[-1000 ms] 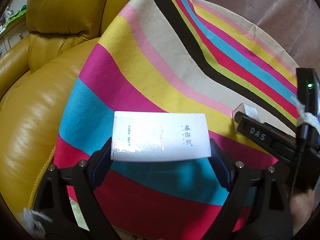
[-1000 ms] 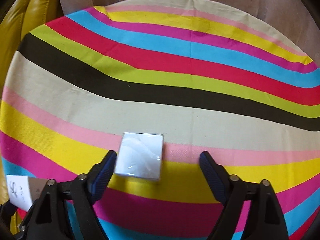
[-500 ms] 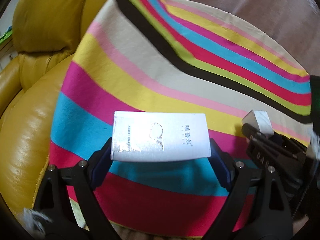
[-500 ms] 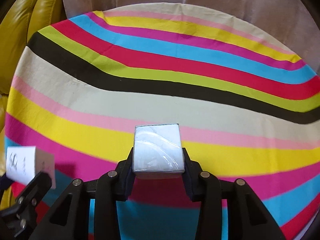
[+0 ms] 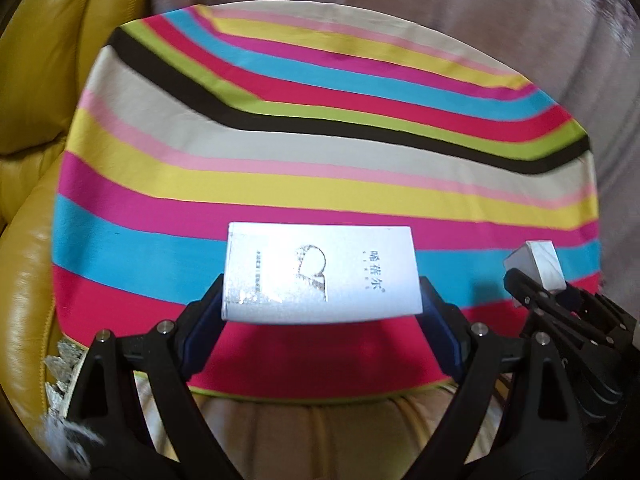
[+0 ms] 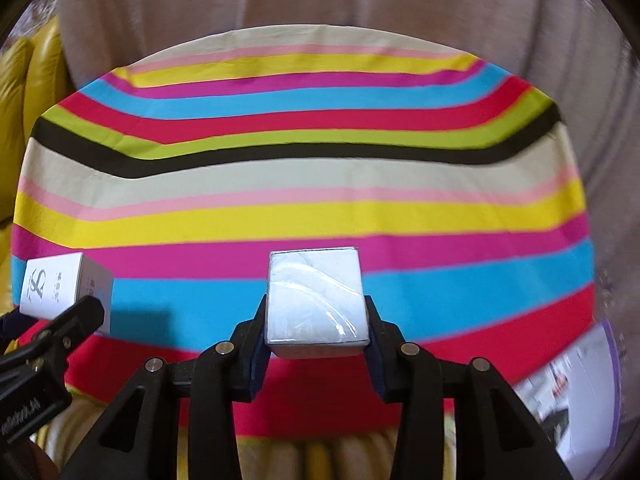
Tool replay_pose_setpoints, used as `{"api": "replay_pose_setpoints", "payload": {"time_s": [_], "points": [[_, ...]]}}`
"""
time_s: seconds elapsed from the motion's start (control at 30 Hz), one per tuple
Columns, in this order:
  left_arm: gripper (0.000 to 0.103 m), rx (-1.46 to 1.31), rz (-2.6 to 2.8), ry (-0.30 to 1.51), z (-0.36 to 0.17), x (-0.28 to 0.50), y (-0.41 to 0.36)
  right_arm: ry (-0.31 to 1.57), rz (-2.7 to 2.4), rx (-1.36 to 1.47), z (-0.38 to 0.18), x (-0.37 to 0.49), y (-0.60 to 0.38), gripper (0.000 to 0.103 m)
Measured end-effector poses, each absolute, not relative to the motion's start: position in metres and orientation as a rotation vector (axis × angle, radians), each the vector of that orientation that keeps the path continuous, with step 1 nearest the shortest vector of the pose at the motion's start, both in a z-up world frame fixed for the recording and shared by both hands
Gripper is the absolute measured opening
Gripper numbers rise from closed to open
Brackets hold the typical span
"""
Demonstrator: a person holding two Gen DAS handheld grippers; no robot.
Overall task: Organize objects
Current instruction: 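Grasp large white box with left tool while right tool grasps small white cube box, then carry both white boxes into storage box and open both tools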
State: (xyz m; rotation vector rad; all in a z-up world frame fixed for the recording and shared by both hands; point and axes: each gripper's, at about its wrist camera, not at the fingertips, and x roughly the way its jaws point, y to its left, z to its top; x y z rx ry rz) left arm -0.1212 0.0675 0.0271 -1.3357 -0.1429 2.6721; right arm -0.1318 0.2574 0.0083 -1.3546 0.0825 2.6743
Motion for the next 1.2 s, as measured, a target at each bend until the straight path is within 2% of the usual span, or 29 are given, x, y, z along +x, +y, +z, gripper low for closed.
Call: {"api": "replay_pose_setpoints", "payload": {"time_s": [0.63, 1.2], "points": [[0.09, -1.231, 2.312, 0.105, 0.042, -0.055, 0.21, 0.303, 2.413, -1.256, 0.023, 0.013, 0.393, 0.042], [0.09, -1.154, 2.032, 0.267, 0.042, -0.001, 0.318, 0.37, 2.168, -1.142, 0.024, 0.101, 0.477, 0.042]]}}
